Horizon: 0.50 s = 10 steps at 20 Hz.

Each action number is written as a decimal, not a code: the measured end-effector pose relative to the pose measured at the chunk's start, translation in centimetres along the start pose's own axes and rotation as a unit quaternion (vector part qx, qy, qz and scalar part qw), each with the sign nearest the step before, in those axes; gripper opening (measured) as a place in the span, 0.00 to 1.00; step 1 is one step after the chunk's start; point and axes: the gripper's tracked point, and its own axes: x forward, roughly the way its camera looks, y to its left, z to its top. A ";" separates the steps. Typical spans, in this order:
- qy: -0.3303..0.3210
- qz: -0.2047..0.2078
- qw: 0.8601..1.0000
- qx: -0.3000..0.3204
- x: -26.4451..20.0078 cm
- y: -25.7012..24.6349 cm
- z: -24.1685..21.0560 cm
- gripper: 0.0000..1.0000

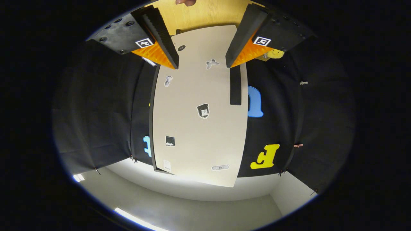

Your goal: Open the shoe cabinet door, grab the shoes and put them into the shoe cabinet, then close the shoe cabinet door.

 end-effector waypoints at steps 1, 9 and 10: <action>-0.003 0.002 1.000 0.003 -0.1 0.2 0.1 0.96; -0.015 -0.009 1.000 0.019 -1.1 -0.8 0.5 0.96; -0.015 -0.008 1.000 0.022 -1.2 -0.7 0.5 0.96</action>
